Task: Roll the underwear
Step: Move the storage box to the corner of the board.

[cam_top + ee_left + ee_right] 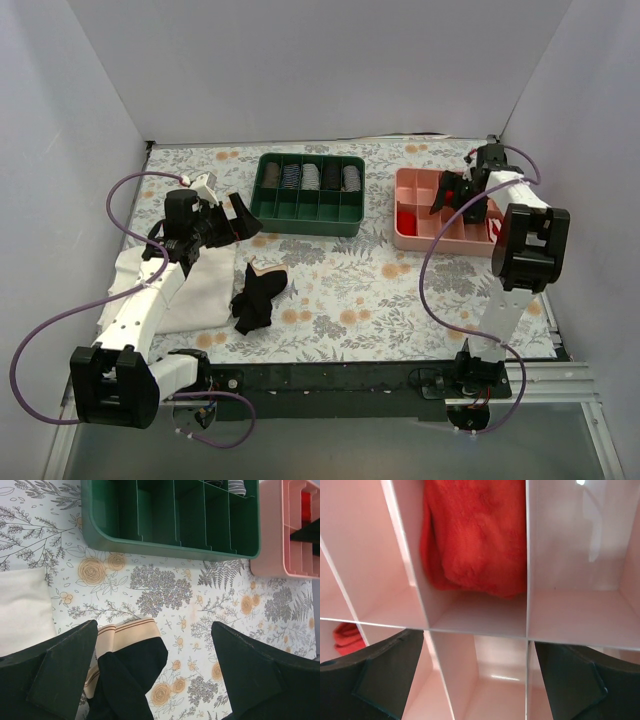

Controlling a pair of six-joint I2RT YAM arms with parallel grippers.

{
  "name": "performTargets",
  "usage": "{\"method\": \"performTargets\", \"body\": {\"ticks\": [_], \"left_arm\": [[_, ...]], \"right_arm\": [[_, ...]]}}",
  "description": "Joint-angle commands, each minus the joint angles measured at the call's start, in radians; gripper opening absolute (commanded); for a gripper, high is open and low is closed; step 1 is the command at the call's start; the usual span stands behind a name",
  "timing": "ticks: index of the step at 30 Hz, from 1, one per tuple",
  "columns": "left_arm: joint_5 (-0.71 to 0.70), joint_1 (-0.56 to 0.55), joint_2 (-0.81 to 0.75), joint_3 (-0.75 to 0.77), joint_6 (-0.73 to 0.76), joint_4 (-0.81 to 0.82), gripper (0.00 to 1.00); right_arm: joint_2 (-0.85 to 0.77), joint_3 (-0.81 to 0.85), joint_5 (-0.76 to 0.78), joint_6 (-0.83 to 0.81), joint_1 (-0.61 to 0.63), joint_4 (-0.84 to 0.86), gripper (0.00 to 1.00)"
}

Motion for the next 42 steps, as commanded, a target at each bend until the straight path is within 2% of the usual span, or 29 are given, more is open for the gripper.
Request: {"method": "performTargets", "body": {"ticks": [1,4,9,17,20,22,23,24,28,33,34,35,37,39,40,42], "left_arm": [[-0.019,-0.002,0.0,-0.004,0.005,0.009,0.98],[-0.024,-0.002,0.003,0.001,0.007,0.007,0.98],[-0.031,-0.002,-0.005,0.01,0.007,0.004,0.98],[-0.044,-0.002,-0.012,0.031,-0.018,0.003,0.98],[-0.132,-0.002,-0.017,0.03,-0.09,-0.02,0.98],[-0.163,-0.002,-0.023,0.012,-0.125,-0.062,0.98],[-0.171,-0.002,-0.028,0.004,-0.159,-0.098,0.98],[-0.165,-0.002,-0.026,0.002,-0.171,-0.124,0.98],[-0.116,-0.002,-0.058,-0.002,-0.193,-0.232,0.98],[-0.057,-0.002,-0.136,-0.062,-0.229,-0.264,0.97],[-0.045,-0.002,-0.147,-0.077,-0.237,-0.263,0.94],[-0.039,-0.002,-0.152,-0.08,-0.245,-0.257,0.91],[-0.042,-0.002,-0.167,-0.077,-0.246,-0.273,0.9],[-0.108,-0.002,-0.199,-0.038,-0.228,-0.338,0.92],[-0.134,-0.002,-0.212,-0.027,-0.222,-0.356,0.97],[-0.209,-0.002,-0.232,0.008,-0.219,-0.393,0.98]], "right_arm": [[0.145,0.195,-0.024,-0.095,0.023,-0.035,0.99],[0.207,0.292,-0.007,-0.108,0.03,-0.071,0.99],[0.146,0.28,-0.033,-0.109,0.033,0.004,0.99],[-0.164,0.176,-0.01,-0.1,0.062,0.119,0.99],[-0.288,0.086,-0.024,-0.076,0.091,0.109,0.99],[-0.417,-0.004,-0.076,-0.06,0.178,0.148,0.99],[-0.46,-0.106,-0.075,-0.047,0.219,0.162,0.99],[-0.498,-0.149,-0.075,-0.03,0.306,0.181,0.99],[-0.614,-0.294,-0.138,0.14,0.494,0.211,0.98],[-0.614,-0.338,-0.106,0.256,0.707,0.222,0.95],[-0.608,-0.337,-0.096,0.276,0.727,0.218,0.93],[-0.606,-0.341,-0.096,0.315,0.749,0.251,0.85],[-0.591,-0.343,-0.102,0.349,0.825,0.294,0.82],[-0.545,-0.315,-0.09,0.363,0.897,0.3,0.81],[-0.524,-0.291,-0.089,0.372,0.913,0.296,0.81],[-0.459,-0.271,-0.095,0.385,0.931,0.29,0.81]]}}
